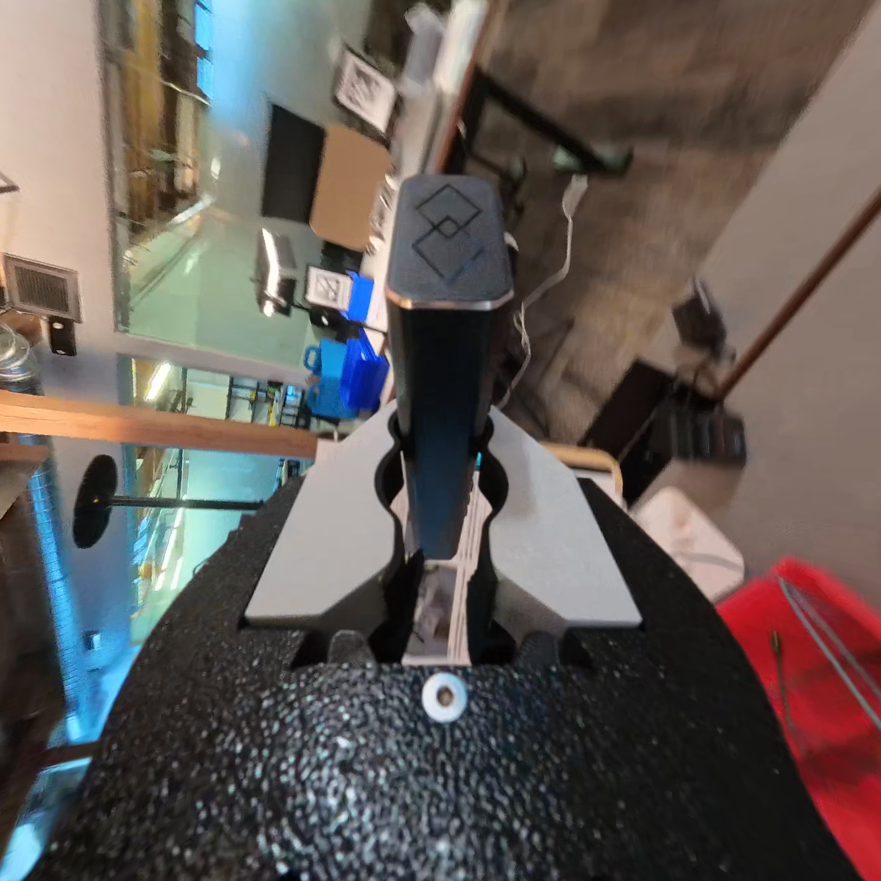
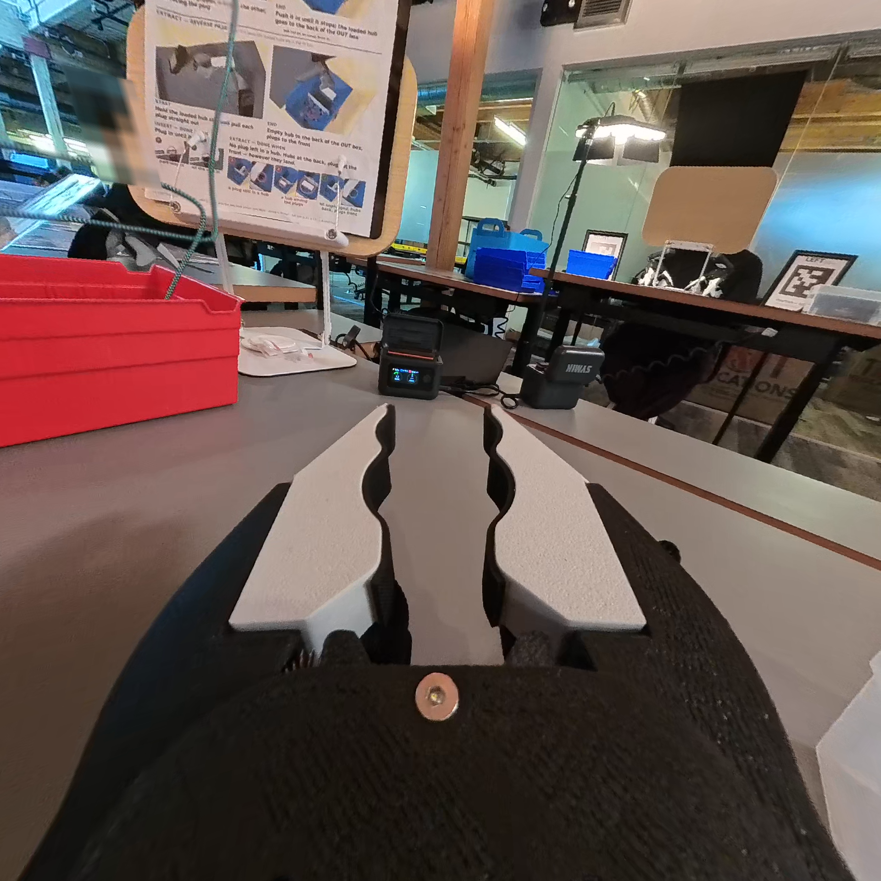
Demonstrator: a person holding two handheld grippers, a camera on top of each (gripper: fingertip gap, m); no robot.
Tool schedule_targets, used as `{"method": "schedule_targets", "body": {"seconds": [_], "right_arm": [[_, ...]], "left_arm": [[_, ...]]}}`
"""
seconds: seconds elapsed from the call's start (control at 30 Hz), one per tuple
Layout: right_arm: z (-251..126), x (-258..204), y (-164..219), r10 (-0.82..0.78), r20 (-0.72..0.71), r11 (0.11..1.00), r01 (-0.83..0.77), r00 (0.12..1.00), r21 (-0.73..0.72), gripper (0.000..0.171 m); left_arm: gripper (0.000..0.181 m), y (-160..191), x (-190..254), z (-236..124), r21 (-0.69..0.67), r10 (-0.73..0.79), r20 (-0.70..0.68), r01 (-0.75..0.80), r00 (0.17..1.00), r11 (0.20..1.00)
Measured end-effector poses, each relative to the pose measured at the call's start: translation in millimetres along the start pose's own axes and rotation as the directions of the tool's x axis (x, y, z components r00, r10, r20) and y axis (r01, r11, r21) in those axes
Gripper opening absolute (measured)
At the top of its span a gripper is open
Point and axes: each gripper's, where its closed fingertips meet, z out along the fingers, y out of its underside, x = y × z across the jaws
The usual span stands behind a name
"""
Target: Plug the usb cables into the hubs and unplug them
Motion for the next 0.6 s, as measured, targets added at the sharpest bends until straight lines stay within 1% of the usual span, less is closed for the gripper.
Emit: {"method": "schedule_targets", "body": {"seconds": [0.1,0.13,0.17,0.2,0.23,0.3,0.37,0.43,0.5,0.53,0.6], "right_arm": [[-1.2,0.5,-2.2,0.000,-0.003,1.000,0.000,1.000,0.009,0.035],[-1.5,0.8,-3.4,-0.002,-0.006,1.000,0.002,1.000,0.015,0.035],[-1.6,1.5,-4.6,-0.005,-0.011,1.000,0.005,1.000,0.020,0.035],[-1.9,2.7,-5.8,-0.010,-0.018,1.000,0.010,1.000,0.024,0.035],[-2.7,4.6,-7.9,-0.015,-0.030,0.999,0.016,0.999,0.032,0.035],[-8.0,12.2,-18.6,-0.036,-0.077,0.996,0.042,0.996,0.079,0.035],[-17.8,22.6,-33.0,-0.052,-0.143,0.987,0.072,0.988,0.143,0.035],[-26.3,31.1,-42.7,-0.047,-0.188,0.979,0.083,0.981,0.187,0.035],[-30.3,36.9,-45.7,-0.036,-0.211,0.977,0.079,0.977,0.199,0.036],[-30.9,38.2,-46.2,-0.033,-0.215,0.977,0.077,0.976,0.200,0.036],[-31.7,38.4,-48.4,-0.037,-0.219,0.975,0.083,0.975,0.207,0.035]], "left_arm": [[0.025,-49.5,-30.2,-9.0,0.142,-0.116,0.096,0.102,0.989,0.985],[0.025,-63.4,-35.2,-12.2,0.179,-0.147,0.096,0.129,0.984,0.975],[0.025,-75.9,-33.5,-13.1,0.206,-0.179,0.055,0.164,0.982,0.965],[0.025,-86.4,-23.7,-11.2,0.215,-0.210,-0.031,0.212,0.977,0.953],[0.025,-93.7,-5.9,-6.5,0.193,-0.243,-0.149,0.269,0.958,0.944],[0.026,-99.5,50.1,7.6,0.097,-0.262,-0.407,0.327,0.875,0.940],[0.025,-91.7,117.0,28.4,-0.004,-0.247,-0.592,0.304,0.767,0.953],[0.026,-70.6,184.9,55.5,-0.094,-0.240,-0.706,0.248,0.666,0.964],[0.026,-42.6,252.1,83.0,-0.178,-0.267,-0.790,0.211,0.552,0.961],[0.026,-27.8,285.2,95.2,-0.221,-0.296,-0.823,0.206,0.485,0.953],[0.026,2.8,350.2,112.3,-0.316,-0.361,-0.874,0.183,0.325,0.931]]}}
